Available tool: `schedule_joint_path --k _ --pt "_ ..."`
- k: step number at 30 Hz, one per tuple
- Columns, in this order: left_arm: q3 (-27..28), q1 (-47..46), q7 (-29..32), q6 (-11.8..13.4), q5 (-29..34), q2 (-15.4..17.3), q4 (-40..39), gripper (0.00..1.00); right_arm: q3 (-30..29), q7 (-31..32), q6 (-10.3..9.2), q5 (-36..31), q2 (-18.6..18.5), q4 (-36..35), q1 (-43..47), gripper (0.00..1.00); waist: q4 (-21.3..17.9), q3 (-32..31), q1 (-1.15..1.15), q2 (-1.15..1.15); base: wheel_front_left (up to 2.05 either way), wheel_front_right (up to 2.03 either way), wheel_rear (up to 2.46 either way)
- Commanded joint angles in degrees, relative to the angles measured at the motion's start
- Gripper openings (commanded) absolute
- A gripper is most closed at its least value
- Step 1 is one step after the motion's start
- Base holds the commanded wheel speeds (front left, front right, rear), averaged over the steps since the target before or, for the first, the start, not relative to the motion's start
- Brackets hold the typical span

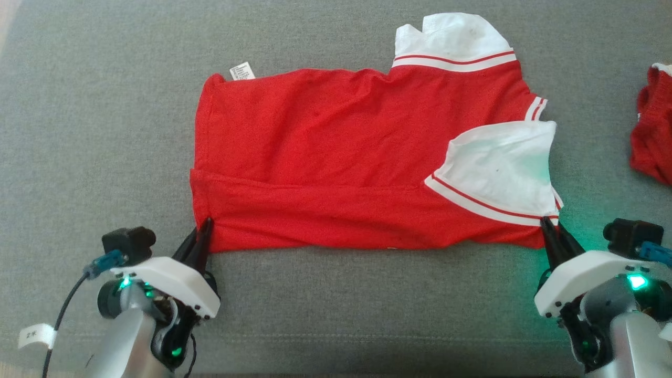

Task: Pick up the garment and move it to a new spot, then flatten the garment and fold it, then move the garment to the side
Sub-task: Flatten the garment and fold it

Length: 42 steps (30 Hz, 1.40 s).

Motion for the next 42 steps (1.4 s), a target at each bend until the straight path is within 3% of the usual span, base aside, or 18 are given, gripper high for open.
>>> schedule_joint_path --k 1,7,21,22,23,24,28,34,42 --pt "0.44 -0.63 -0.75 0.04 0.80 1.19 -0.02 0.00 1.37 -0.95 -0.04 0.89 -0.33 -1.86 -1.23 0.00 0.06 -0.34 0.00 0.00 0.00 0.00 0.00" --pt "0.80 1.23 -2.79 0.90 1.46 2.53 -3.01 0.00 0.65 -1.66 -0.04 2.83 -0.32 -4.43 1.50 0.00 0.20 -2.08 0.00 0.00 0.00 0.00 0.00" --pt "1.86 12.33 3.32 5.80 0.24 6.32 -16.90 0.00 -0.66 -0.59 -0.04 9.23 -0.32 -9.06 13.13 0.00 -0.32 -7.38 0.00 0.00 0.00 0.00 0.00" --pt "1.81 12.62 3.63 6.08 0.23 6.34 -17.19 0.18 -0.52 -0.54 -0.04 9.79 -0.32 -8.89 13.37 0.36 -0.40 -7.49 0.00 0.00 0.00 0.00 0.00" --pt "1.64 12.87 4.12 6.37 0.25 6.34 -17.31 0.89 -0.22 -0.70 -0.04 10.50 -0.32 -8.82 13.47 1.00 -0.48 -7.60 0.00 0.00 0.00 0.00 0.00" --pt "1.47 13.09 4.51 6.53 0.19 6.26 -17.47 1.00 0.07 -1.01 -0.04 10.76 -0.32 -8.84 13.48 1.00 -0.60 -7.73 0.00 0.00 0.00 0.00 0.00" --pt "1.58 14.19 3.78 8.00 0.77 6.18 -18.52 1.00 0.87 -4.40 -0.04 8.62 -0.32 -11.10 12.55 1.00 -1.33 -8.63 0.00 0.00 0.00 0.00 0.00" --pt "3.16 14.58 -3.62 12.88 5.17 6.31 -23.86 1.00 2.26 -10.86 -0.04 2.02 -0.32 -17.81 9.93 1.00 -1.64 -10.52 0.00 0.00 0.00 0.00 0.00" --pt "3.02 14.01 -4.25 14.12 6.30 6.75 -26.89 1.00 3.28 -10.23 -0.04 0.51 -0.32 -20.13 8.98 1.00 -0.86 -10.85 0.00 0.00 0.00 0.00 0.00"
